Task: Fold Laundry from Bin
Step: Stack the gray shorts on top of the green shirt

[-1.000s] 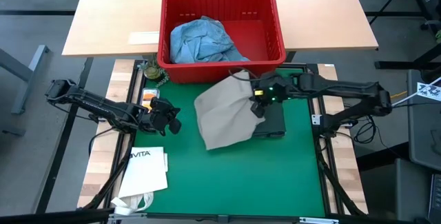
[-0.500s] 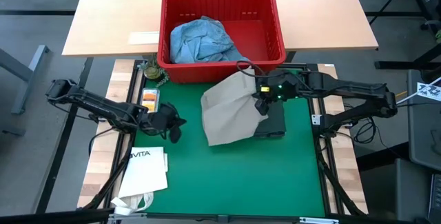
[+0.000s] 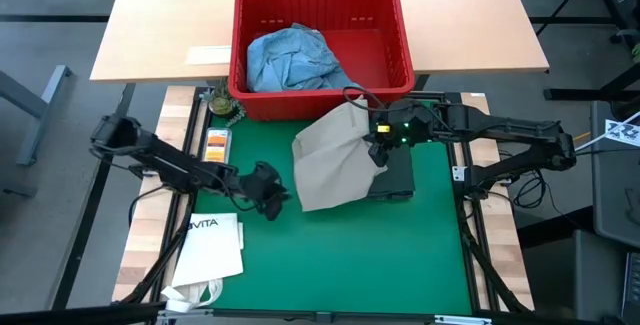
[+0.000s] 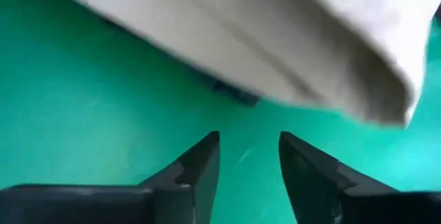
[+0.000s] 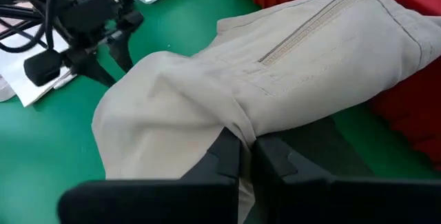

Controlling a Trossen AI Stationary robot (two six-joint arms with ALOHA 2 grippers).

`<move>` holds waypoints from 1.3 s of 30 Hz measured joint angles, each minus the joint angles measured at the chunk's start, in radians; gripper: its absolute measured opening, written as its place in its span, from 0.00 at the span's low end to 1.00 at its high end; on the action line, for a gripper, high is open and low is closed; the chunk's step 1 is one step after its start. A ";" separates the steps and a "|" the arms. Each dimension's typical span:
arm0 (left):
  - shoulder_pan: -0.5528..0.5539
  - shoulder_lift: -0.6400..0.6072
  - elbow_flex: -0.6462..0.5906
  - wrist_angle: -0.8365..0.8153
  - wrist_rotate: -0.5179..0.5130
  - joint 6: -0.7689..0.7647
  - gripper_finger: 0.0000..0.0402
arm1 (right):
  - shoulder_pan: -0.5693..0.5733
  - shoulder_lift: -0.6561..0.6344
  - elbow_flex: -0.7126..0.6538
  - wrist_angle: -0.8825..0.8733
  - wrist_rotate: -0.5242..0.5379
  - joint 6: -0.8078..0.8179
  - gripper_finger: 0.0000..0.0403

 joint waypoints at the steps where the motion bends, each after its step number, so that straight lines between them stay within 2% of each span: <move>1: 0.009 0.017 0.000 0.042 0.008 -0.001 0.37 | 0.000 0.000 0.000 0.000 0.000 0.000 0.04; 5: 0.059 0.045 0.000 0.159 0.017 -0.002 0.40 | 0.000 0.000 0.000 0.000 -0.001 -0.010 0.03; 10: 0.120 0.046 0.000 0.178 0.018 -0.003 0.41 | 0.000 0.000 0.000 -0.001 -0.019 -0.023 0.04; 18: 0.163 0.046 0.000 0.171 0.143 -0.027 0.40 | 0.000 0.001 0.000 -0.001 -0.019 -0.027 0.04; 26: 0.166 0.046 0.000 0.020 0.129 -0.076 0.45 | 0.000 0.001 0.000 -0.002 -0.027 -0.027 0.04; 39: 0.189 0.046 0.000 0.160 0.128 -0.018 0.46 | 0.000 0.001 0.000 -0.002 -0.027 -0.044 0.04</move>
